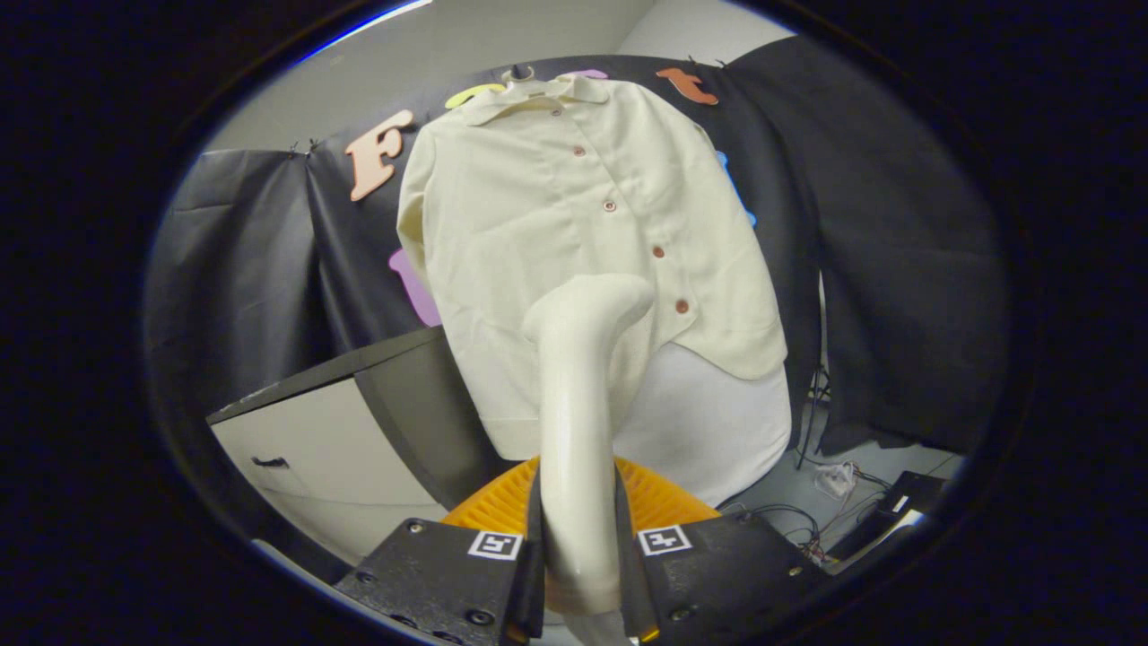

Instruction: Iron the clothes twice with a garment steamer, once on the left side and once on the right side.

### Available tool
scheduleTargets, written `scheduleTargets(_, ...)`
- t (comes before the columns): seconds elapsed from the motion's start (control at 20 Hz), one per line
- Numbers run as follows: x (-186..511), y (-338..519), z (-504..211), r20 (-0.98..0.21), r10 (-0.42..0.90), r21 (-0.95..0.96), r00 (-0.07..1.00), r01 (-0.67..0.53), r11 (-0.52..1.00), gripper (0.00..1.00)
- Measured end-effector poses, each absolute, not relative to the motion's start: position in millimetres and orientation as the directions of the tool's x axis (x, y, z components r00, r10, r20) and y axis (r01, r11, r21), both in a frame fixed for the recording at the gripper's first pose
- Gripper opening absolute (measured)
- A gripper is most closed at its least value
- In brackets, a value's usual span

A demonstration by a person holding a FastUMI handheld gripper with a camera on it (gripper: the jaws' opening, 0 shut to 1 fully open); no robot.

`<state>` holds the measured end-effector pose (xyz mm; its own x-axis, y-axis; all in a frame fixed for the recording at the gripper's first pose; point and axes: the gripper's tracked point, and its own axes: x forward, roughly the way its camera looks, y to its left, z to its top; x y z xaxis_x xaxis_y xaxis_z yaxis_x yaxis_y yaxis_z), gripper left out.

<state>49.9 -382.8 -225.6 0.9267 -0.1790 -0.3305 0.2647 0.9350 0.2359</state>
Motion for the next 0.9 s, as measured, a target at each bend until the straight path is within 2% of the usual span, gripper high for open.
scheduleTargets(0.35, 51.9, -394.7, -148.8, -0.236, -0.221, 0.194, 0.946, 0.268, 0.944, 0.33)
scheduleTargets(0.9, 89.0, -448.0, -39.5, -0.05, -0.34, 0.138, 0.939, 0.344, 0.929, 0.32)
